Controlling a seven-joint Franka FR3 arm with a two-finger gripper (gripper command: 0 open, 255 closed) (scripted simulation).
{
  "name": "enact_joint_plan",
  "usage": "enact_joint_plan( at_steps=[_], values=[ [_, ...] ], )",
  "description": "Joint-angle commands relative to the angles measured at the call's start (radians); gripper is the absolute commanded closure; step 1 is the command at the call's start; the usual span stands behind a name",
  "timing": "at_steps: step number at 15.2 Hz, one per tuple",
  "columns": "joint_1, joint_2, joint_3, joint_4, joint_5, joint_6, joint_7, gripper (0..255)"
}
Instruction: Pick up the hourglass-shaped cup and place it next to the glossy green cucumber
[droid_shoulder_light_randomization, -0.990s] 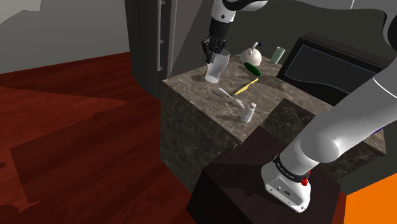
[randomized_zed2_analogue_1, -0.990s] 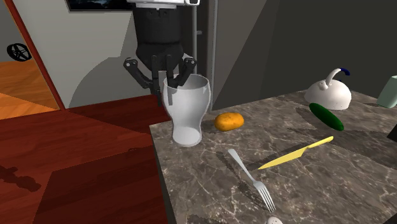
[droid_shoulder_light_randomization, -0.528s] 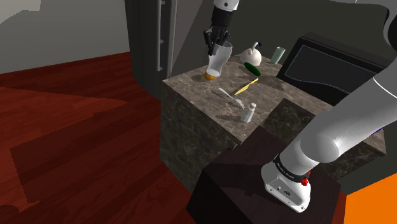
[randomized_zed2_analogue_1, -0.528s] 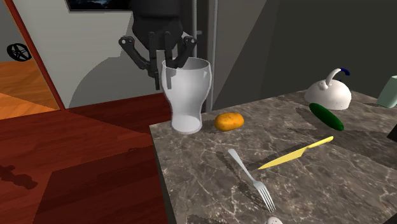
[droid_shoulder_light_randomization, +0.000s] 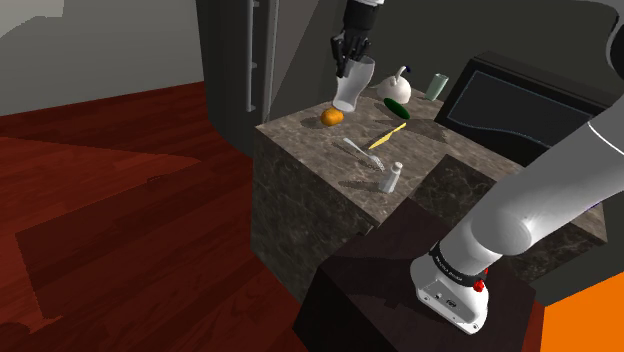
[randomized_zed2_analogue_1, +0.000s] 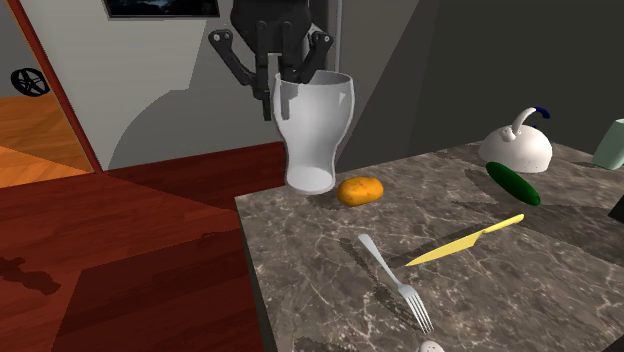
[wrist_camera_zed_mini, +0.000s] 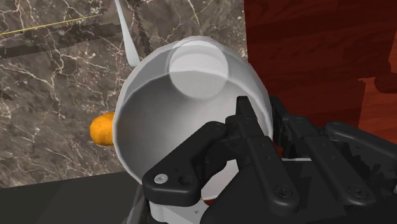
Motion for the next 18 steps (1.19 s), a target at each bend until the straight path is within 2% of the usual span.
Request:
enact_joint_plan(
  at_steps=[1,10,18],
  values=[
    [-0.019,-0.013,-0.026,-0.022,-0.003,0.008,-0.045,255],
    [-0.109,-0.016,-0.155,-0.069,-0.024,0.047,-0.26,255],
    [-0.191,0.052,-0.269,-0.033,-0.029,0.074,-0.455,255]
  ],
)
